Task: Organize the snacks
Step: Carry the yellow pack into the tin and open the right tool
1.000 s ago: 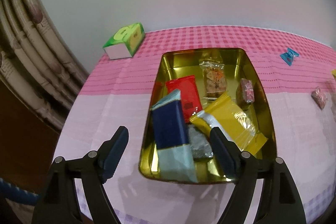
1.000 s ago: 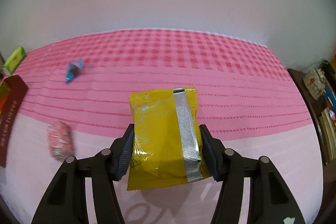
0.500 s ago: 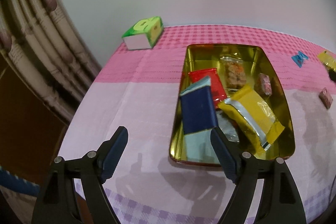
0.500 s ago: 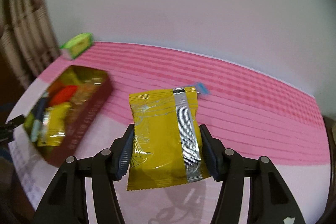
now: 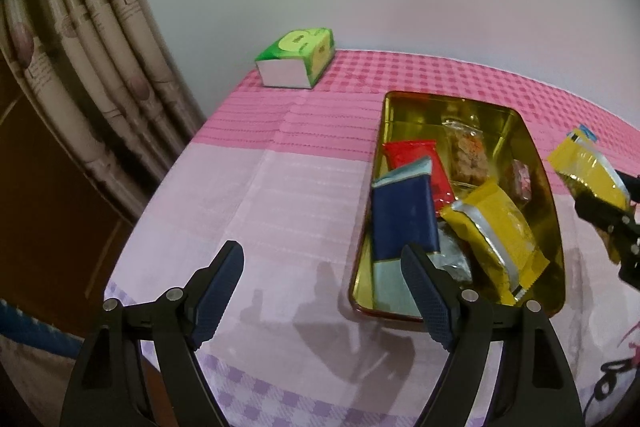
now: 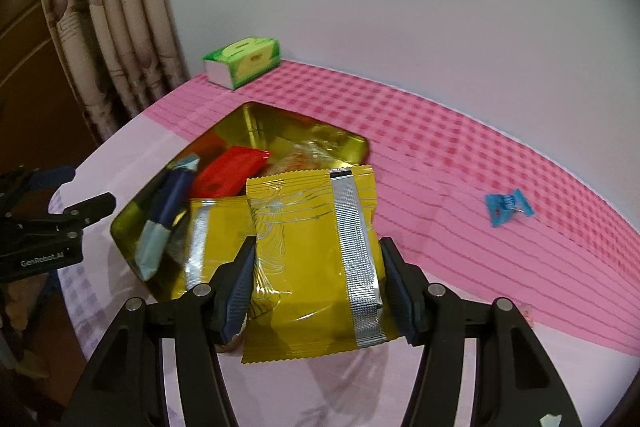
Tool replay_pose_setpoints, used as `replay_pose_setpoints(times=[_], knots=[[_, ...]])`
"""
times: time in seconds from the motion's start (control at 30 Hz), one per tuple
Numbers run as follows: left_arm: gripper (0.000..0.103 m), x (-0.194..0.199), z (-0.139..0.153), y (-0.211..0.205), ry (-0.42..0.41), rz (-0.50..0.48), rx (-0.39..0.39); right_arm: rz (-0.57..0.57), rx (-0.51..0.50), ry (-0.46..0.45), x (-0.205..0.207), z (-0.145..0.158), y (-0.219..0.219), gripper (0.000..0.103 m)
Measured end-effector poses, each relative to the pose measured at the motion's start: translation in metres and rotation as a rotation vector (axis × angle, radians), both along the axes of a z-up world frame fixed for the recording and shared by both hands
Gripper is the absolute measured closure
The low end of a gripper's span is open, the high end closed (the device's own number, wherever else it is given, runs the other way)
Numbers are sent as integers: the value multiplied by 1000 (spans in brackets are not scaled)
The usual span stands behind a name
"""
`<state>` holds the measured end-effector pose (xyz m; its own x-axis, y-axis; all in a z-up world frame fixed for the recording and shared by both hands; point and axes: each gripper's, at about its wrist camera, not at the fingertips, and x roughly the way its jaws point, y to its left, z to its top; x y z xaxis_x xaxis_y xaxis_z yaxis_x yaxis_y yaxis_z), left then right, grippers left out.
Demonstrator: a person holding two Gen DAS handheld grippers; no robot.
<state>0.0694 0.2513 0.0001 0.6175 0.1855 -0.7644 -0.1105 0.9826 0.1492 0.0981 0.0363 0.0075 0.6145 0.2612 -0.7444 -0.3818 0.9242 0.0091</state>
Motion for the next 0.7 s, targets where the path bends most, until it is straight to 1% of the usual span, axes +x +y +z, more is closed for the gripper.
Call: replay_pose_setpoints(times=[0.13, 0.23, 0.5, 0.7], knots=[[22, 0, 2, 5, -8, 12, -14, 27, -5, 5, 1, -2, 17, 48], [22, 1, 2, 8, -7, 25, -3, 39, -5, 11, 3, -3, 27, 48], [22, 4, 0, 13, -3, 37, -19, 63, -5, 51, 12, -17, 50, 48], [21, 4, 0, 15, 4, 38, -25, 80, -23, 60, 16, -25, 64, 48]])
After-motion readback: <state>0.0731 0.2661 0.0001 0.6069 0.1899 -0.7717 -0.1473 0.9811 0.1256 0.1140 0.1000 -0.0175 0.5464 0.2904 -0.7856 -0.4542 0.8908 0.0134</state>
